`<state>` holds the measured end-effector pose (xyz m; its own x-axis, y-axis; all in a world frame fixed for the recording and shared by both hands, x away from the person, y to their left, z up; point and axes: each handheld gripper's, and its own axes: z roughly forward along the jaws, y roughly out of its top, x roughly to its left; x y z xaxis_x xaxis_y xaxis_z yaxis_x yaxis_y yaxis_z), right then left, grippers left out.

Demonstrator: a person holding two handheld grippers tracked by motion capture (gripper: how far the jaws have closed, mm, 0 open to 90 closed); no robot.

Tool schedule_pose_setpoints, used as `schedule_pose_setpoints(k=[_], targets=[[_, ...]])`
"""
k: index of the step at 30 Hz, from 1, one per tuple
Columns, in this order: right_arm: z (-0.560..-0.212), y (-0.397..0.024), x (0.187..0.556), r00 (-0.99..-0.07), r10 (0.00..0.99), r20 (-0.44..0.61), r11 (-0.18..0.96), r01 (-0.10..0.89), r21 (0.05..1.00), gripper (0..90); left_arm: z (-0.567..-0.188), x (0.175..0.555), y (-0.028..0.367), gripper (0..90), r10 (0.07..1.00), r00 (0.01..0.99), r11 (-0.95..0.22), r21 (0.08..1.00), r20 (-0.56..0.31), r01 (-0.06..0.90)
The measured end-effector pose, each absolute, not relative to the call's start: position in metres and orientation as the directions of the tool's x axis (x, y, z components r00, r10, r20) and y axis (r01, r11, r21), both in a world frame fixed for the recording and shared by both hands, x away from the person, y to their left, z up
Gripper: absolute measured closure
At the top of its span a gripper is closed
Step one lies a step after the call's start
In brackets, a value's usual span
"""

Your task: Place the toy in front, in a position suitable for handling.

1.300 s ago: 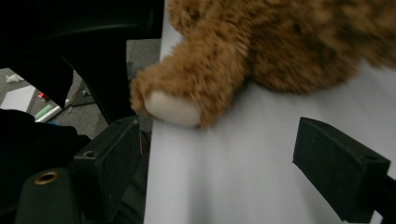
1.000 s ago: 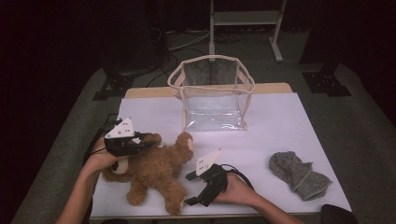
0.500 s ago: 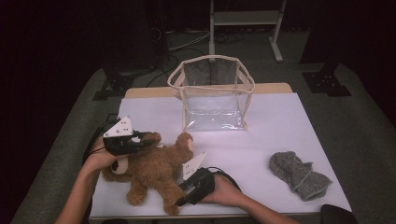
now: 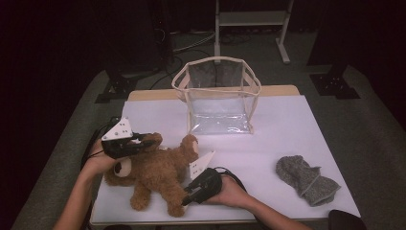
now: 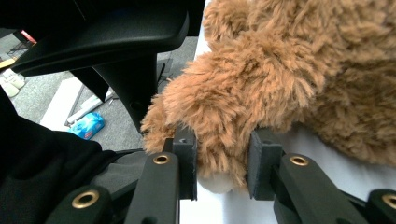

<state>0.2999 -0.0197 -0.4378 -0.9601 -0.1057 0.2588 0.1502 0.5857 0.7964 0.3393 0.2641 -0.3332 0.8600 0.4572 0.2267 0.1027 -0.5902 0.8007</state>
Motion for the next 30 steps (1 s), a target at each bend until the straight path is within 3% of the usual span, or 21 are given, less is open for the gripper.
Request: schedule_pose_setpoints(k=[16, 30], targets=[[-0.419, -0.034, 0.303, -0.953, -0.131, 0.275, 0.535, 0.165, 0.828, 69.5, -0.312, 0.333, 0.263, 76.5, 0.481, 0.840, -0.567, 0.820, 0.253, 0.077], [-0.376, -0.105, 0.295, -0.957, -0.131, 0.258, 0.498, 0.162, 0.852, 69.3, -0.274, 0.324, 0.208, 76.3, 0.361, 0.870, -0.590, 0.805, 0.336, -0.066]])
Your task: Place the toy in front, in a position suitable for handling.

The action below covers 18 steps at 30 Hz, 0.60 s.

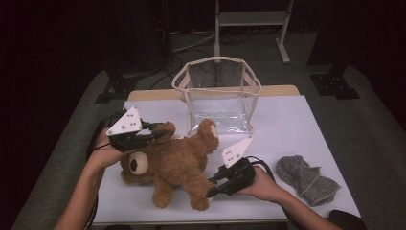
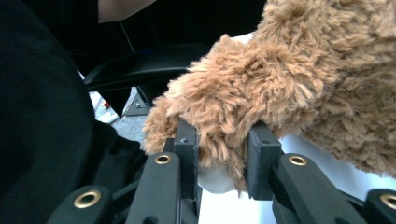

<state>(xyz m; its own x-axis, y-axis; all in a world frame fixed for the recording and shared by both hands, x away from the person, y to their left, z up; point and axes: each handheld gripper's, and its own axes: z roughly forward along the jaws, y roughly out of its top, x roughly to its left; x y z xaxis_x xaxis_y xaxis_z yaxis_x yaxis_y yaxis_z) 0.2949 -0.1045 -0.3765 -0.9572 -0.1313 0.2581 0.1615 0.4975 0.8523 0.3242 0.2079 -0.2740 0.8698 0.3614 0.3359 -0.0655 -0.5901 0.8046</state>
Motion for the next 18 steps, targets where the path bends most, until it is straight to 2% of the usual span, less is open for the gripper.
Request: schedule_pose_setpoints(k=[10, 18], targets=[[-0.375, -0.191, 0.292, -0.965, -0.047, 0.258, 0.477, 0.205, 0.855, 69.2, -0.270, 0.336, 0.137, 76.2, 0.244, 0.904, -0.599, 0.788, 0.351, -0.144], [-0.388, -0.243, 0.282, -0.958, -0.004, 0.286, 0.495, 0.247, 0.833, 68.9, -0.289, 0.346, 0.084, 76.1, 0.146, 0.939, -0.610, 0.775, 0.310, -0.161]])
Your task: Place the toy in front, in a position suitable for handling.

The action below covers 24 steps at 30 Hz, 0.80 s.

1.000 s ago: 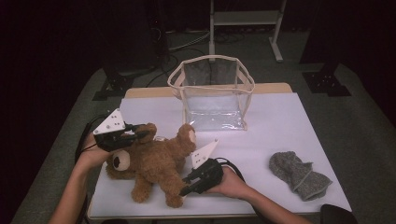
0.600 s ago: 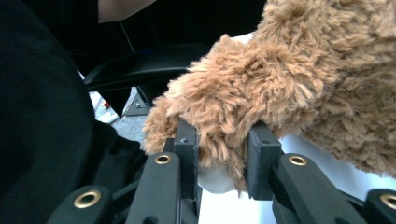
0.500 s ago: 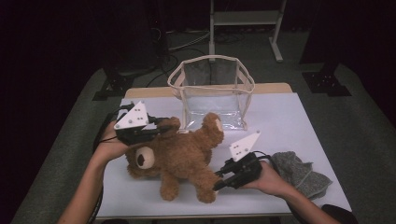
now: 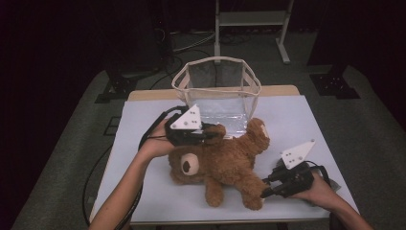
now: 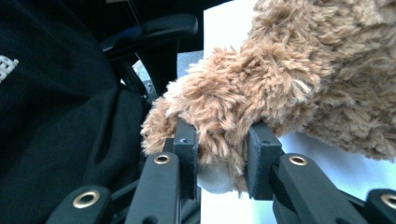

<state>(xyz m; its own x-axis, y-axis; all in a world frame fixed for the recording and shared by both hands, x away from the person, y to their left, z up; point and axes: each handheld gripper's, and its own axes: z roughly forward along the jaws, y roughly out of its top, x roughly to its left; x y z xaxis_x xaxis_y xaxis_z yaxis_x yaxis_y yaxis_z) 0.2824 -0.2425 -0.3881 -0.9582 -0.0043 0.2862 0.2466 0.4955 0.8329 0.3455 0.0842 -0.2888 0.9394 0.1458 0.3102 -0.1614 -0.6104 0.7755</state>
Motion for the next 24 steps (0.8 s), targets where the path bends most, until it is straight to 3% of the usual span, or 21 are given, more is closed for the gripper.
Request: schedule_pose_setpoints(k=[11, 12, 13, 15, 16, 24], targets=[[-0.432, -0.279, 0.284, -0.930, 0.113, 0.350, 0.527, 0.355, 0.772, 65.6, -0.329, 0.368, 0.047, 74.5, 0.103, 0.969, -0.630, 0.769, 0.225, -0.111], [-0.434, -0.282, 0.286, -0.926, 0.131, 0.355, 0.536, 0.367, 0.760, 55.9, -0.331, 0.371, 0.048, 73.6, 0.114, 0.969, -0.628, 0.772, 0.218, -0.099], [-0.434, -0.282, 0.286, -0.926, 0.131, 0.355, 0.536, 0.367, 0.760, 55.9, -0.331, 0.371, 0.048, 73.4, 0.114, 0.969, -0.628, 0.772, 0.218, -0.099], [-0.431, -0.286, 0.288, -0.912, 0.147, 0.382, 0.549, 0.396, 0.736, 44.3, -0.331, 0.371, 0.050, 72.4, 0.117, 0.970, -0.628, 0.772, 0.215, -0.096], [-0.430, -0.287, 0.288, -0.912, 0.152, 0.381, 0.546, 0.399, 0.737, 43.0, -0.330, 0.371, 0.050, 71.9, 0.113, 0.970, -0.631, 0.770, 0.217, -0.099], [-0.404, -0.279, 0.299, -0.937, 0.170, 0.306, 0.443, 0.350, 0.826, 40.5, -0.330, 0.368, 0.054, 66.2, 0.105, 0.969, -0.626, 0.772, 0.222, -0.109]])
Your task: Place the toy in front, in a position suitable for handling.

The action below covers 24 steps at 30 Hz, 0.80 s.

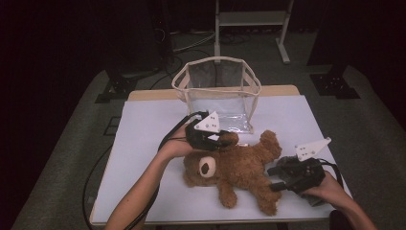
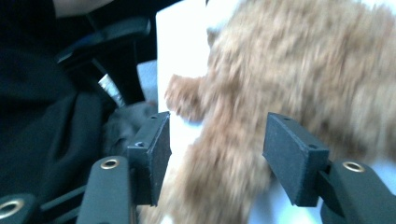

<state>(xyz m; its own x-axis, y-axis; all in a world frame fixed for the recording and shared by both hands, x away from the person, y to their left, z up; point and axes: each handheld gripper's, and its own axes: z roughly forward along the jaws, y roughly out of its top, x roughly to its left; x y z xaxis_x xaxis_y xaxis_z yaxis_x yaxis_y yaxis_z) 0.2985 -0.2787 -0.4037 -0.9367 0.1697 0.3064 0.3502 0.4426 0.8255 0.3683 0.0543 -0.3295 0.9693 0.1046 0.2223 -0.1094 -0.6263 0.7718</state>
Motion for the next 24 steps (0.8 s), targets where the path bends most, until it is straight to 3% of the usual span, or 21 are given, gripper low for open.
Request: schedule_pose_setpoints(k=[8, 14, 18, 24], targets=[[-0.400, -0.237, 0.310, -0.960, 0.272, 0.073, 0.512, 0.208, 0.833, 39.9, -0.328, 0.362, 0.075, 54.8, 0.112, 0.966, -0.615, 0.780, 0.234, -0.118], [-0.406, -0.243, 0.319, -0.949, 0.305, 0.073, 0.486, 0.221, 0.845, 37.1, -0.337, 0.354, 0.103, 41.5, 0.136, 0.971, -0.578, 0.812, 0.198, -0.084], [-0.407, -0.242, 0.322, -0.948, 0.315, 0.056, 0.492, 0.213, 0.844, 34.3, -0.353, 0.348, 0.115, 27.7, 0.145, 0.969, -0.570, 0.817, 0.202, -0.085], [-0.401, -0.241, 0.322, -0.941, 0.339, 0.012, 0.520, 0.198, 0.831, 30.1, -0.374, 0.349, 0.122, 22.1, 0.160, 0.970, -0.571, 0.819, 0.180, -0.058]])
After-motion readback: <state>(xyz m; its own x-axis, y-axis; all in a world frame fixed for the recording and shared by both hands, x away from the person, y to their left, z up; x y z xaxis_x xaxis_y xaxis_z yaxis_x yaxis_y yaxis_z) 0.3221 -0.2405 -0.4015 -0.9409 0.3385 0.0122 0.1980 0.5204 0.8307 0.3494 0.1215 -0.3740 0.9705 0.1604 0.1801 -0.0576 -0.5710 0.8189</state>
